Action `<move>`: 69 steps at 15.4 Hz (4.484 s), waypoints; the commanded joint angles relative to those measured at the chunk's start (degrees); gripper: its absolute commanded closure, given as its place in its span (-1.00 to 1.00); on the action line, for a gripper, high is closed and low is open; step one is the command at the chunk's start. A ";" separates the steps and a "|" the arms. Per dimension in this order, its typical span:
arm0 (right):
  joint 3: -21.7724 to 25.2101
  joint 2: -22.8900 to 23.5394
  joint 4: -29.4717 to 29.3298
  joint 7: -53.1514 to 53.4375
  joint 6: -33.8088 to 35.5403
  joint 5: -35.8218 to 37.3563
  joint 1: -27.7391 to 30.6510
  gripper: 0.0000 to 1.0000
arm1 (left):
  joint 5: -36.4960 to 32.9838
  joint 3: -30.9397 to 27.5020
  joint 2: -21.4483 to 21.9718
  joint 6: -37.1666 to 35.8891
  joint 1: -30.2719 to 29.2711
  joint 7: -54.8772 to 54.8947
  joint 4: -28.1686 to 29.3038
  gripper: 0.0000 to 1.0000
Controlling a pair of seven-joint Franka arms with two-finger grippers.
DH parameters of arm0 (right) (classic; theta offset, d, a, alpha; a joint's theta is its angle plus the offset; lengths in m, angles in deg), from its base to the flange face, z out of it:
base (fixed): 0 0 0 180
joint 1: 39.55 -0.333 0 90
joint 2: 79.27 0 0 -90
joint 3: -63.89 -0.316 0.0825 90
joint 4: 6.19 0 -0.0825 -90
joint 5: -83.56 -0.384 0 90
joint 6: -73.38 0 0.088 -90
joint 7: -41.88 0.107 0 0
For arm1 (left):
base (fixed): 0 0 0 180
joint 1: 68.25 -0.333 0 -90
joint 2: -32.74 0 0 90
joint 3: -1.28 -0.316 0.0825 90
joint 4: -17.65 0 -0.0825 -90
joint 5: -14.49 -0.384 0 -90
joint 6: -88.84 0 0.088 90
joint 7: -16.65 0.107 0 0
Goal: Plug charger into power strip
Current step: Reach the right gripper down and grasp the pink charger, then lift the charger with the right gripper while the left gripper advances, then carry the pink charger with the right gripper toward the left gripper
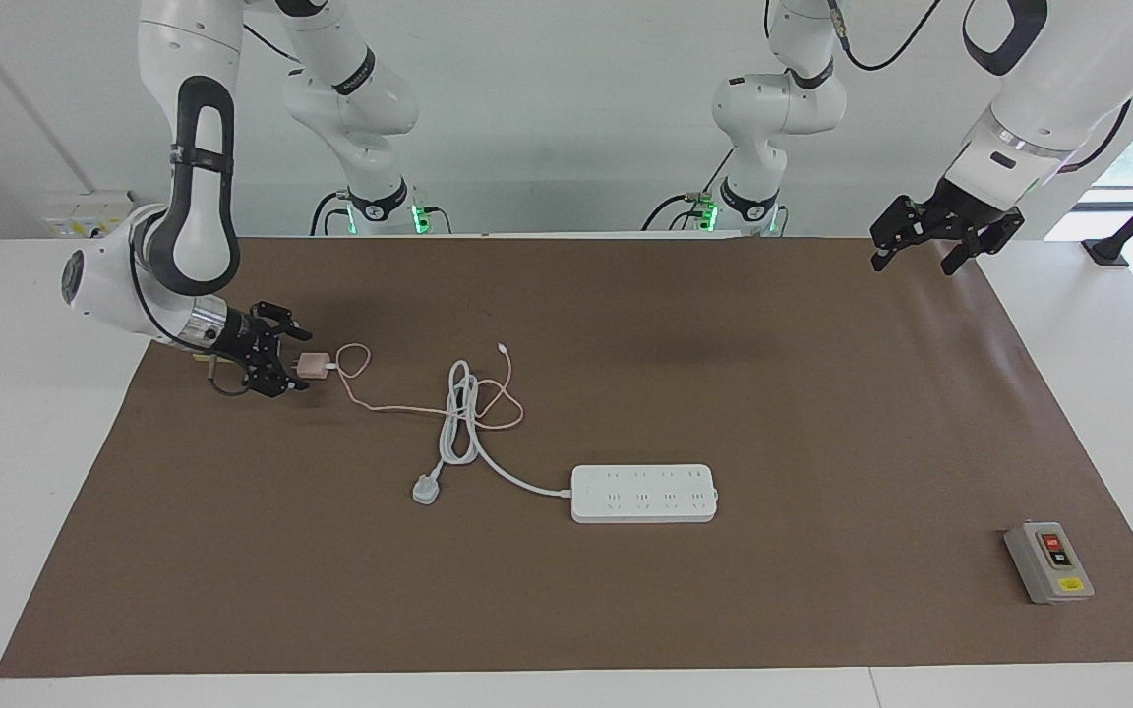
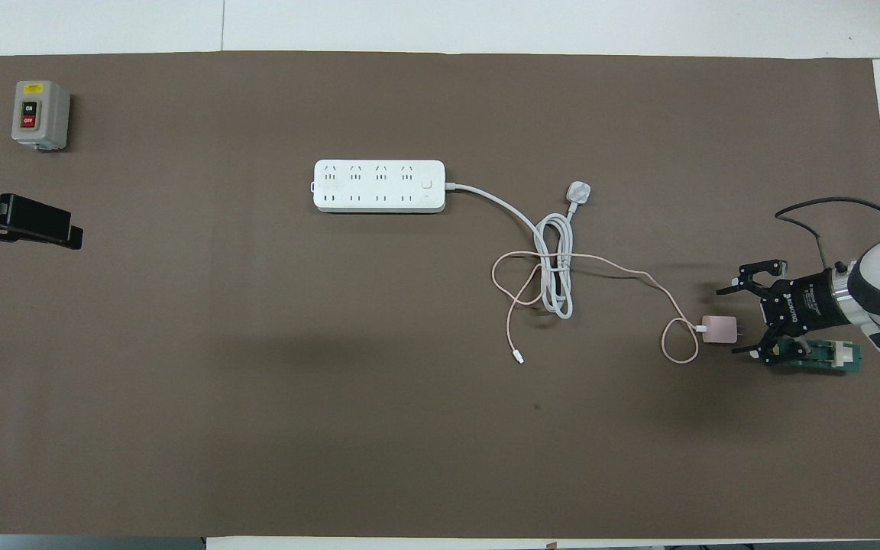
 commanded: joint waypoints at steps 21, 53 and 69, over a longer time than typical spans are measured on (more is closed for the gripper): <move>-0.31 -0.83 4.07 -6.21 -3.37 -1.26 1.94 -0.70 | 52.78 -0.42 -9.97 7.42 -0.87 15.89 7.40 -1.00; -1.02 -7.59 -11.22 31.92 -3.88 -12.60 -30.03 1.00 | 94.30 -0.68 -12.61 11.29 9.84 40.27 35.10 -1.00; -1.02 -5.31 -13.67 42.39 -20.42 -14.01 -44.29 1.00 | 96.94 -1.03 -14.37 15.95 13.89 45.81 34.31 -1.00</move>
